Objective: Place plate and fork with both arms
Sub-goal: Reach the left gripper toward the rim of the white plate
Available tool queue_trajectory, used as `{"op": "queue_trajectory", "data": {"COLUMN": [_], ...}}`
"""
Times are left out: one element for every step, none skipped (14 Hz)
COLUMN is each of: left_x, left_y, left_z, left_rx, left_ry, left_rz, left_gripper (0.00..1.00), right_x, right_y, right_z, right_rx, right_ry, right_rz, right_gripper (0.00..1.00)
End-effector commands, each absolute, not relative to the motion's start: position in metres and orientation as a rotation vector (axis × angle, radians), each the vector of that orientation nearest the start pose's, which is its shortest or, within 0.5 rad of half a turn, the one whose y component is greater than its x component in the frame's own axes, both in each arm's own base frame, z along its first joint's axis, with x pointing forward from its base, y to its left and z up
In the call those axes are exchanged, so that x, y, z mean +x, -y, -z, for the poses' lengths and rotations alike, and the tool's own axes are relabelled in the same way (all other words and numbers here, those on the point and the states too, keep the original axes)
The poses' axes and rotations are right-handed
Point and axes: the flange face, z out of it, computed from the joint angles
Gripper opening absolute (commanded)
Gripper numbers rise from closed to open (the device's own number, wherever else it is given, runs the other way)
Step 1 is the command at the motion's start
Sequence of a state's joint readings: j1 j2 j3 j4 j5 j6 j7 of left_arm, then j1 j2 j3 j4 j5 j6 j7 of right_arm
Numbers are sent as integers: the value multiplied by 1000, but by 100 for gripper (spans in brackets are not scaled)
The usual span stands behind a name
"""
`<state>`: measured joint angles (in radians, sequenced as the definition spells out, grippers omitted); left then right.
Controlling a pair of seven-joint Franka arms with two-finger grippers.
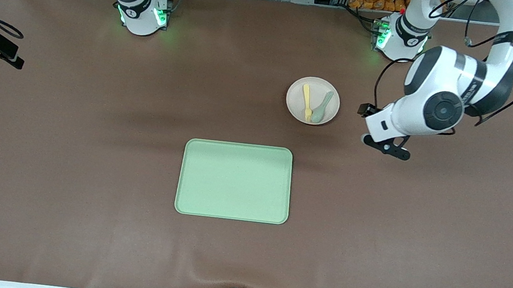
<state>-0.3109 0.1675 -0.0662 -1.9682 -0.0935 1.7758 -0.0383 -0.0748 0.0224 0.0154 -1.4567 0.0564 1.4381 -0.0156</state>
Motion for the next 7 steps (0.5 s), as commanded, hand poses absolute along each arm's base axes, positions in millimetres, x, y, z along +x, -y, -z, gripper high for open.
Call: {"op": "queue_trajectory", "data": {"left_x": [505,505,505,504,503,501,499], "left_y": [222,222,222,222,222,223,225], "left_z": [-345,-343,-338,-335,-329,-326,-320], "left_rx": [-3072,-3072,-3067,-3063,-3060,-3059,-3056], "left_ry": [-445,-442,-442,-444,-442,-445,-449], "left_rz": [-596,-596,-607,-610,-619,-619,-626], "left_gripper": [100,100,100,100,100,100,100], "right_x": [545,545,545,545,545,545,545], "right_y": [32,32,31,32,33,34,33], "right_z": [-657,-657,-657,-656,-655,-656,-656], "right_rx": [-3068,-3068,-3068,-3068,-3067,-3067,-3067], "right_ry": [-55,-55,-53,-55,-55,-60,-57], "right_rz": [-60,-60,-60,-65,-69,-69,-67], "right_gripper": [100,100,100,100,100,100,100]}}
